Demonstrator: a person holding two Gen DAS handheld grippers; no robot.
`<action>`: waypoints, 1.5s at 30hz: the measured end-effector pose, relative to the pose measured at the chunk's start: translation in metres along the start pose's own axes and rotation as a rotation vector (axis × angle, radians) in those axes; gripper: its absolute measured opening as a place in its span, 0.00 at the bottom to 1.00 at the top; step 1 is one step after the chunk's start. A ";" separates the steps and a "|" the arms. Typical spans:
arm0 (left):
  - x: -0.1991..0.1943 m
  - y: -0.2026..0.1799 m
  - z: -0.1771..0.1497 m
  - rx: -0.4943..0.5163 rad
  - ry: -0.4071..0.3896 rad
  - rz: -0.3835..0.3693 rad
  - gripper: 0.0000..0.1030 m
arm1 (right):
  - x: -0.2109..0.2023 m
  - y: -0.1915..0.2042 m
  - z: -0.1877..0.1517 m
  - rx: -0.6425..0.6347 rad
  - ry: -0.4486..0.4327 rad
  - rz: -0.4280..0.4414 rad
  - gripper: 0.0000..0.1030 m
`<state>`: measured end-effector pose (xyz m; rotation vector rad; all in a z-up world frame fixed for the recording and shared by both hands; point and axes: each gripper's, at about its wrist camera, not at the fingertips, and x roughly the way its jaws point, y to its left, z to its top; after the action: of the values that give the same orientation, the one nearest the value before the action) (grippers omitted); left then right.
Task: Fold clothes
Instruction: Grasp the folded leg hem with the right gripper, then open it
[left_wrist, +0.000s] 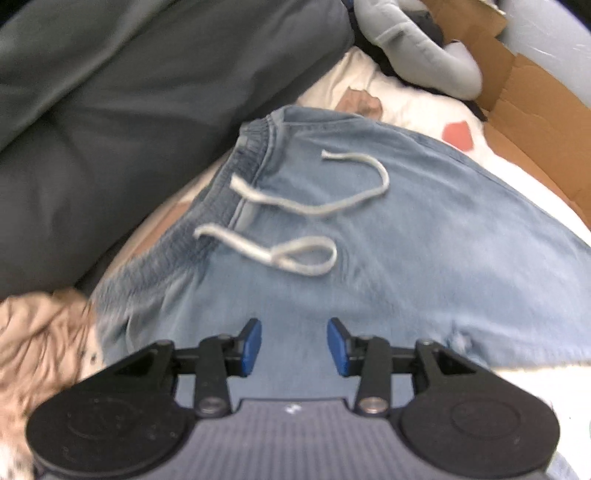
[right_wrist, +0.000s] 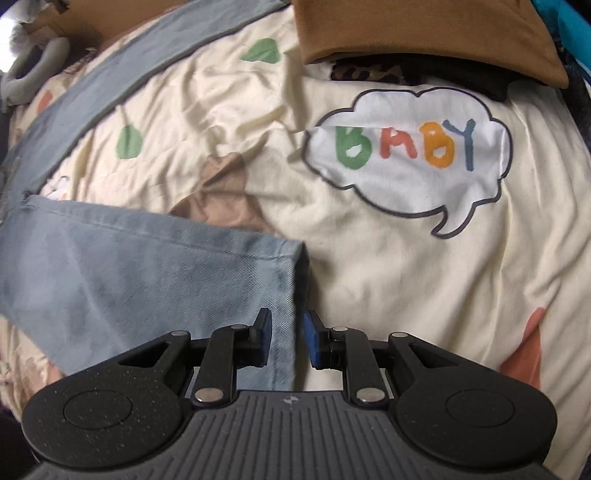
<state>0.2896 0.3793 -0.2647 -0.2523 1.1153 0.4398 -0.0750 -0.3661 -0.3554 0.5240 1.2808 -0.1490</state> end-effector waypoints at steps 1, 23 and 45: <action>-0.006 0.003 -0.009 -0.009 0.002 -0.002 0.43 | -0.004 -0.001 -0.003 -0.003 -0.003 0.013 0.25; -0.076 0.005 -0.089 -0.227 0.017 -0.025 0.48 | -0.018 0.015 -0.043 -0.061 0.000 0.096 0.25; -0.038 -0.014 -0.172 -0.247 0.170 -0.033 0.49 | 0.025 0.002 -0.085 0.053 0.147 0.158 0.08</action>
<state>0.1430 0.2884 -0.3033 -0.5322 1.2212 0.5343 -0.1407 -0.3212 -0.3944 0.6898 1.3751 -0.0126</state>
